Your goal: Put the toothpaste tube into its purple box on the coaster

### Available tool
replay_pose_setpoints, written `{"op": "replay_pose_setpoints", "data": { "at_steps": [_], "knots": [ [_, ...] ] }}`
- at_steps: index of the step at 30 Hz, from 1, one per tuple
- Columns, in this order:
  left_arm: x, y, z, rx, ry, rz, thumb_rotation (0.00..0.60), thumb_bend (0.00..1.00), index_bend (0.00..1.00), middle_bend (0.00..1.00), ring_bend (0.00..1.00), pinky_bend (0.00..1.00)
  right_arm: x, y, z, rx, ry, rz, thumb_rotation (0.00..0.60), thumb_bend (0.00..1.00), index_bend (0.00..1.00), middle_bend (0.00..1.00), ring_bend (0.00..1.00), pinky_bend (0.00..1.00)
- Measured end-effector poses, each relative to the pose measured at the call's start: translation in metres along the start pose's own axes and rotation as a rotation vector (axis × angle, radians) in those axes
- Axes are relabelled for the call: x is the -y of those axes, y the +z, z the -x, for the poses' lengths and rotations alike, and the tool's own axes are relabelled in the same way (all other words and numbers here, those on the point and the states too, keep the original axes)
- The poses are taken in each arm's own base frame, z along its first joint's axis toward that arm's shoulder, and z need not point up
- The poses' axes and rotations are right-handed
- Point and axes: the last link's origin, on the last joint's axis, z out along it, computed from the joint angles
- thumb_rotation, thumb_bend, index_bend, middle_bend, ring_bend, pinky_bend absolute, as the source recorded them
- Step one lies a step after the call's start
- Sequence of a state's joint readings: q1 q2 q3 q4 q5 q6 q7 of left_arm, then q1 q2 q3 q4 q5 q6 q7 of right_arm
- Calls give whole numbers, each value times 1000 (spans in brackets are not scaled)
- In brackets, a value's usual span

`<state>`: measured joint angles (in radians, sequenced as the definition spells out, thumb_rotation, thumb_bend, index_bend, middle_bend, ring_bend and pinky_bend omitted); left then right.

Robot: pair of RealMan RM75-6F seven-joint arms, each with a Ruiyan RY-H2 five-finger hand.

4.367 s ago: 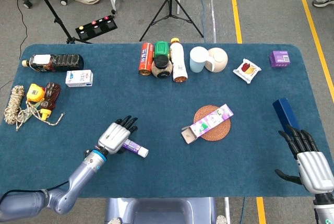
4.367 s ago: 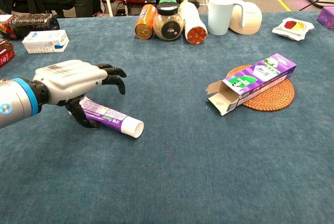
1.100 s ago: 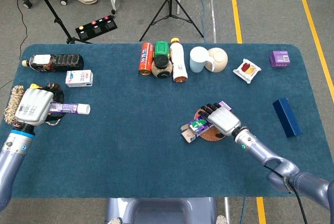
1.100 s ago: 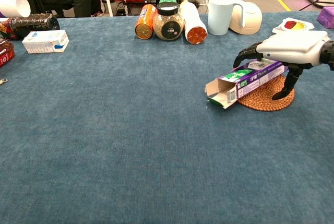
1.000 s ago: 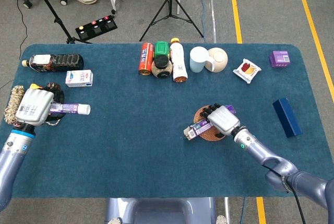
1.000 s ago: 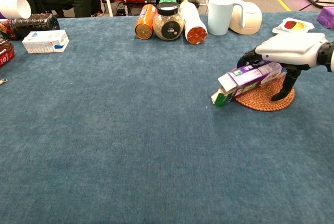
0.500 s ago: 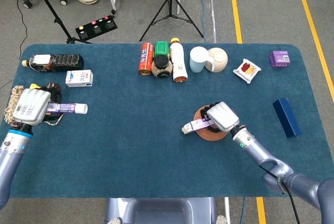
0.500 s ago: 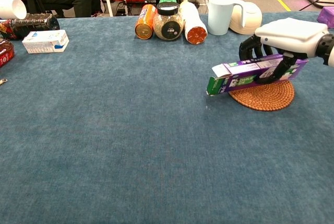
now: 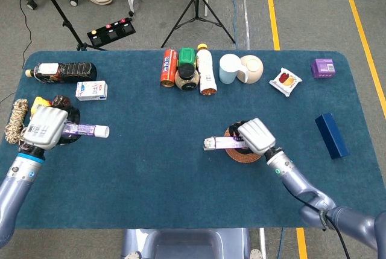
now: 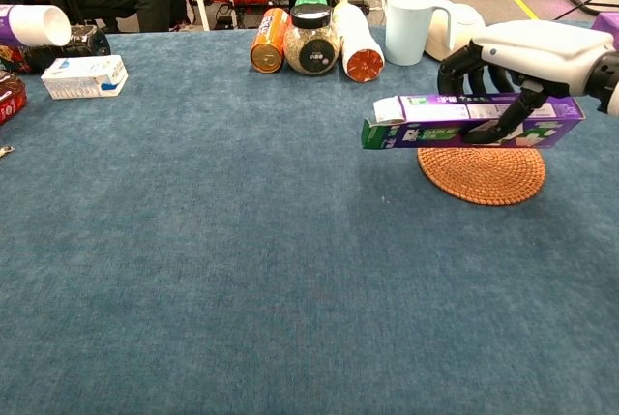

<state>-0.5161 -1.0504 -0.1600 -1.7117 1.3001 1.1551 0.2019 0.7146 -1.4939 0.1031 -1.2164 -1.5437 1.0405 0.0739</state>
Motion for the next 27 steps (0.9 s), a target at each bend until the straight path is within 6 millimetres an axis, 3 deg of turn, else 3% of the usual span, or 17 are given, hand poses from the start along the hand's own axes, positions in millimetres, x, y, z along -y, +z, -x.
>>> {"op": "replay_pose_setpoints", "data": {
  "at_steps": [5, 13, 27],
  "knots": [
    [-26, 6, -4, 59, -50, 43, 600, 248, 692, 548, 499, 618, 26, 3, -2, -46, 2, -12, 600, 423, 496, 572, 558, 659],
    [-51, 25, -13, 198, -108, 6, 600, 250, 691, 548, 499, 619, 68, 8, -14, -116, 18, -61, 600, 422, 496, 571, 554, 659],
    [-91, 52, -14, 329, -41, 4, 600, 253, 692, 548, 499, 619, 94, 14, -19, -157, -22, -108, 600, 433, 496, 568, 551, 659]
  ]
}}
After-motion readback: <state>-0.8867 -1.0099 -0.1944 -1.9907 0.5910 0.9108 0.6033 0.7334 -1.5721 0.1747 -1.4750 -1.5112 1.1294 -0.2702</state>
